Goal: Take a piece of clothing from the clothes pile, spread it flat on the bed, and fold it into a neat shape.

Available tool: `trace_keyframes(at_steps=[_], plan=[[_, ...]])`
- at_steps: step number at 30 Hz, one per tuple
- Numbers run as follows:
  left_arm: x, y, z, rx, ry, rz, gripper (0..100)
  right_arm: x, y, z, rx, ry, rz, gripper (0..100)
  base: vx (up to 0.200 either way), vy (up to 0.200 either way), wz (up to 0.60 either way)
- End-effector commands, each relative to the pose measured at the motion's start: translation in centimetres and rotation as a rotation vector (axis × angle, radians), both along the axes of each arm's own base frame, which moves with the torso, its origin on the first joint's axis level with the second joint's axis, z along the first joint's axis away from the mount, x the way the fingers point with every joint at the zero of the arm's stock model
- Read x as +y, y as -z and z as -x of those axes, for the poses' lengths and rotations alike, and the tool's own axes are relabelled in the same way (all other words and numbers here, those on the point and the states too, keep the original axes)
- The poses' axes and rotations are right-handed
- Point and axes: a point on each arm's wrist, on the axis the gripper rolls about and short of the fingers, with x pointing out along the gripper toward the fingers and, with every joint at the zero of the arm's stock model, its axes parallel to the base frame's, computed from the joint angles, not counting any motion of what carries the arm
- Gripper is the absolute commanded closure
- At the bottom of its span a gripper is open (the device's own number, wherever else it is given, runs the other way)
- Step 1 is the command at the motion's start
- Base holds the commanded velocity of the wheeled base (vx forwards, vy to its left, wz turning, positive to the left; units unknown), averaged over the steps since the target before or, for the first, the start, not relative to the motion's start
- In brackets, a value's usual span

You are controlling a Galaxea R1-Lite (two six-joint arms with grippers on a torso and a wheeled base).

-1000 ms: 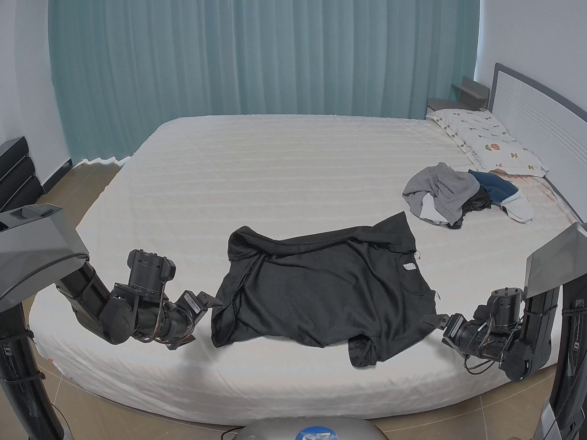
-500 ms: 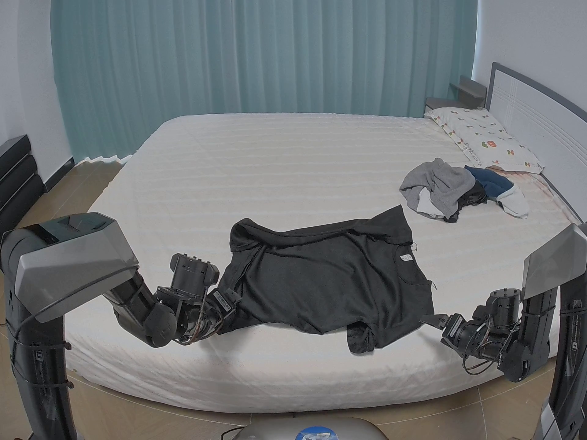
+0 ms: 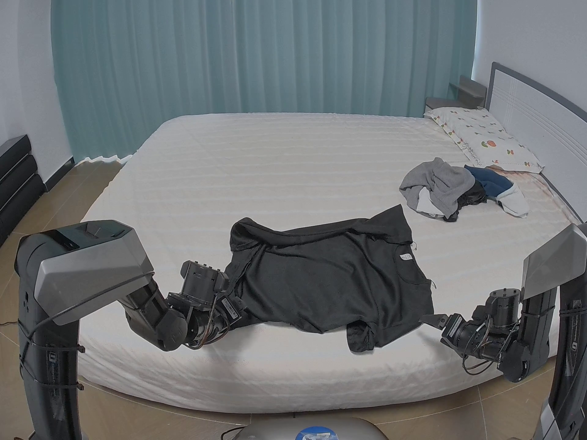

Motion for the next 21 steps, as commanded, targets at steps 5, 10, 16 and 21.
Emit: trace_keyframes(at_steps=[5,10,16,21], plan=[[-0.2,1.0,-0.6,-0.002,-0.019,-0.028,0,0.0,0.0,0.0,-0.001,0.001,0.000,0,0.000,0.000,0.00],[-0.3,0.9,-0.6,-0.004,-0.022,-0.027,100,0.0,0.1,0.0,0.004,0.001,0.000,0,0.000,0.000,0.00],[-0.1,0.9,-0.3,0.006,-0.027,-0.028,100,0.0,0.1,0.2,0.010,-0.002,0.000,0,0.000,0.000,0.00],[1.8,0.8,0.7,0.039,-0.072,-0.033,100,0.3,-0.1,0.4,0.015,-0.009,-0.007,0,0.000,0.000,0.00]])
